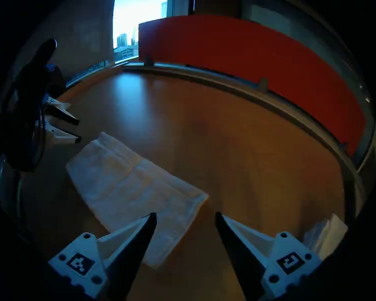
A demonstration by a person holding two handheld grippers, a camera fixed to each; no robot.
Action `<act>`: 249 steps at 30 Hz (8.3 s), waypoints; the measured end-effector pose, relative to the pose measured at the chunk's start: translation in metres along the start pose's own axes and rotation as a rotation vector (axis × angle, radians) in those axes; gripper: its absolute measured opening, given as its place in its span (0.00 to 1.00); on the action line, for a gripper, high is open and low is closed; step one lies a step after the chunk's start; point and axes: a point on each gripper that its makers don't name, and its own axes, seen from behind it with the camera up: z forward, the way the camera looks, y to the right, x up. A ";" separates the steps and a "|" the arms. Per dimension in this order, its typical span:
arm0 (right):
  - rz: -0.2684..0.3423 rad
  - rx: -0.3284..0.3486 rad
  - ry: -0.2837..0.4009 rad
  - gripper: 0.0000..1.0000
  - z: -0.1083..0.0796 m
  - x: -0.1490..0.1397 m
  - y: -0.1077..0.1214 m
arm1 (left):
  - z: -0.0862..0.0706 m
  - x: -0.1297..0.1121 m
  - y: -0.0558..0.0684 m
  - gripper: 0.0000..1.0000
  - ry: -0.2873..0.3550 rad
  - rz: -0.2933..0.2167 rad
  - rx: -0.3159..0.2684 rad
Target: Fold towel
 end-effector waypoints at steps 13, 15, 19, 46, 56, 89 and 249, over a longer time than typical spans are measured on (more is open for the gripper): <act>0.045 0.000 0.021 0.90 -0.029 -0.012 -0.017 | -0.029 -0.018 0.007 0.97 0.016 -0.015 0.003; 0.044 -0.003 0.023 0.90 -0.034 -0.014 -0.018 | -0.033 -0.022 0.009 0.97 0.017 -0.018 0.003; 0.034 -0.010 0.025 0.90 -0.043 -0.018 -0.018 | -0.042 -0.030 0.012 0.97 0.016 -0.024 0.000; -0.015 0.008 0.032 0.90 -0.056 -0.027 -0.025 | -0.075 -0.058 0.009 0.98 0.043 -0.089 0.041; -0.054 0.029 0.025 0.90 -0.050 -0.025 -0.029 | -0.094 -0.075 0.003 0.98 0.057 -0.147 0.073; -0.129 0.101 -0.063 0.87 -0.015 -0.067 -0.047 | -0.128 -0.115 0.008 0.97 0.062 -0.206 0.097; -0.371 0.396 0.009 0.71 -0.003 0.050 -0.172 | -0.178 -0.129 -0.007 0.97 0.119 -0.269 0.150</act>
